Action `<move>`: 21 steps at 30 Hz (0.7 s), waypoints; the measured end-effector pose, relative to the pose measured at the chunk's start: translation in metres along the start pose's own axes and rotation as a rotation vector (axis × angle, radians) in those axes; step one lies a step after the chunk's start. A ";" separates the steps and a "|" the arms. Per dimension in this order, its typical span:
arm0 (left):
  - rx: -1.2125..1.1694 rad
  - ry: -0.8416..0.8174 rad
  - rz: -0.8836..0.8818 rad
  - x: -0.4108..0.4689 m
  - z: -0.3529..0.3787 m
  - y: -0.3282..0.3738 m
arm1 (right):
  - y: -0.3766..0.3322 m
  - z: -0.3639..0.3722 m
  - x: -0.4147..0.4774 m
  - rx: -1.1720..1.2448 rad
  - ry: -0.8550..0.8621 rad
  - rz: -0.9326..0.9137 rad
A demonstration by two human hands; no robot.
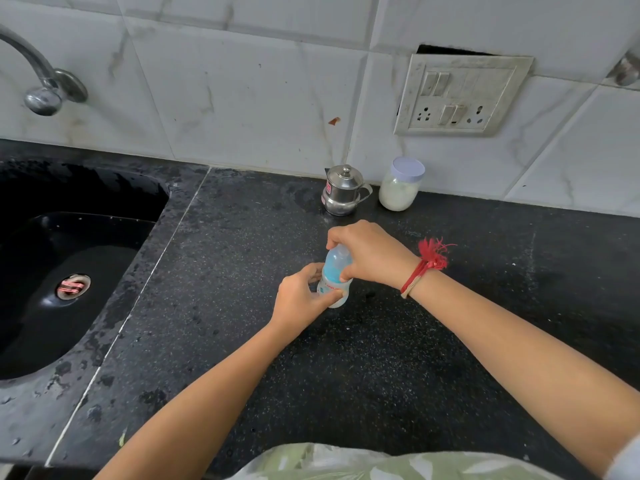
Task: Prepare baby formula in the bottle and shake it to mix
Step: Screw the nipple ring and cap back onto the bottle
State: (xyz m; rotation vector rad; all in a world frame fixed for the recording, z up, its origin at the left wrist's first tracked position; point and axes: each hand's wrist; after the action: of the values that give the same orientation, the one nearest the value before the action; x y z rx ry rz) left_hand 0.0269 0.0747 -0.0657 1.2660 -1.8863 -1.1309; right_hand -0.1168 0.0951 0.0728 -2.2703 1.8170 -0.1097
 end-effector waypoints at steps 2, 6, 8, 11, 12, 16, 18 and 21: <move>-0.003 -0.006 0.020 0.001 0.000 -0.001 | -0.001 0.003 -0.001 -0.009 0.026 0.011; -0.013 -0.012 0.024 0.000 -0.001 -0.001 | -0.005 0.005 -0.001 -0.052 0.041 0.031; -0.021 -0.014 0.023 -0.001 -0.001 -0.001 | -0.007 0.005 -0.002 -0.066 0.035 0.034; -0.035 -0.023 0.028 -0.002 -0.001 0.001 | -0.007 0.007 -0.004 -0.079 0.002 0.023; -0.049 -0.030 0.033 -0.003 -0.001 0.001 | -0.005 0.008 -0.005 -0.066 -0.004 0.016; -0.035 -0.060 0.047 -0.003 -0.004 0.006 | 0.003 0.016 -0.018 0.082 0.034 0.010; 0.006 -0.104 0.044 -0.002 -0.006 0.009 | 0.006 0.017 -0.023 0.191 0.062 0.043; 0.011 -0.162 0.024 -0.002 -0.004 0.011 | 0.009 0.015 -0.029 0.308 0.072 0.070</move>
State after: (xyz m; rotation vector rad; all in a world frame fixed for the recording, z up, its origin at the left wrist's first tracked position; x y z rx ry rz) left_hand 0.0260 0.0774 -0.0543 1.1847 -2.0218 -1.2446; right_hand -0.1290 0.1237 0.0588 -2.0115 1.7709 -0.4330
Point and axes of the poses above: each hand's wrist, its own x-axis towards the middle knuckle, its own z-axis out of the palm, y = z × x, and after that the axes turned 5 degrees about -z, right-handed
